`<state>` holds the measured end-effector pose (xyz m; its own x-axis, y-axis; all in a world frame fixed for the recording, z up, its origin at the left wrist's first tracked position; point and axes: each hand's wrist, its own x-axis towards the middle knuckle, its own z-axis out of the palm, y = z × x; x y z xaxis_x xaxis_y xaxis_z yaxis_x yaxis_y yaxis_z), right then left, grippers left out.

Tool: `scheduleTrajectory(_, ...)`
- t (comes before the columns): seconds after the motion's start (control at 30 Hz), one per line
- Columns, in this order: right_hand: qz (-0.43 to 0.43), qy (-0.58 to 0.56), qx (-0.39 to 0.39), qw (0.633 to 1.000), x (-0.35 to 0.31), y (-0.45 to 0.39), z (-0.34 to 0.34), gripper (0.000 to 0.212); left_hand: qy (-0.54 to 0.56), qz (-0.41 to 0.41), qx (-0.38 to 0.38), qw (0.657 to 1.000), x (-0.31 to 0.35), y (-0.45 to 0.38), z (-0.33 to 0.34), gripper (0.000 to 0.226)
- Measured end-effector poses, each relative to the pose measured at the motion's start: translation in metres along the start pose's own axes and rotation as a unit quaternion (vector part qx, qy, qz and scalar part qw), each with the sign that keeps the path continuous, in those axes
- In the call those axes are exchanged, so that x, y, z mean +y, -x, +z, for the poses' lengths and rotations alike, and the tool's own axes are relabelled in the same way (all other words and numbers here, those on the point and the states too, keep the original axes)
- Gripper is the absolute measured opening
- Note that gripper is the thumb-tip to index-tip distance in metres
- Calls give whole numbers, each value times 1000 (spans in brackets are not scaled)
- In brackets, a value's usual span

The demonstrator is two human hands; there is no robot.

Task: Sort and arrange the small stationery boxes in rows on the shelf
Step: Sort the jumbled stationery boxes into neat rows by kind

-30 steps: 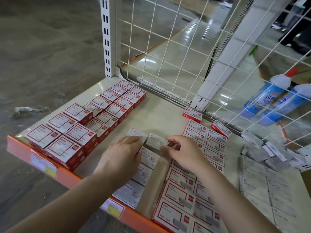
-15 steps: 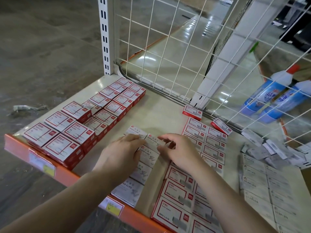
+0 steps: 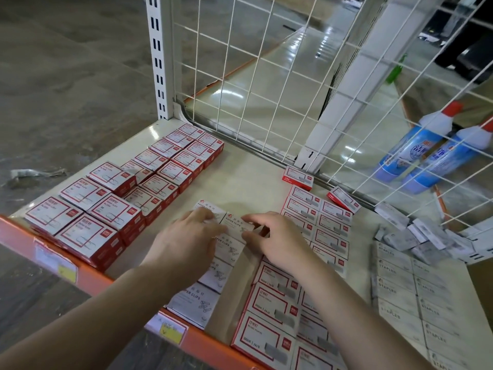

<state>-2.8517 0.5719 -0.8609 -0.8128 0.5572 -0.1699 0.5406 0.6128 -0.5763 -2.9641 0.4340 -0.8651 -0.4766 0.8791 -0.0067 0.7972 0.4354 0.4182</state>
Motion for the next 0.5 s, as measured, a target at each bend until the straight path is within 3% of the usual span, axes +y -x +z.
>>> scheduleTrajectory(0.23, 39, 6, 56, 998, 22, 10, -19, 30, 10, 26, 32, 999, 21, -2, 6, 41)
scheduleTrajectory(0.5, 106, -1, 112, 988, 65, 35, -50, 26, 12, 63, 3, 998, 70, -26, 25, 41)
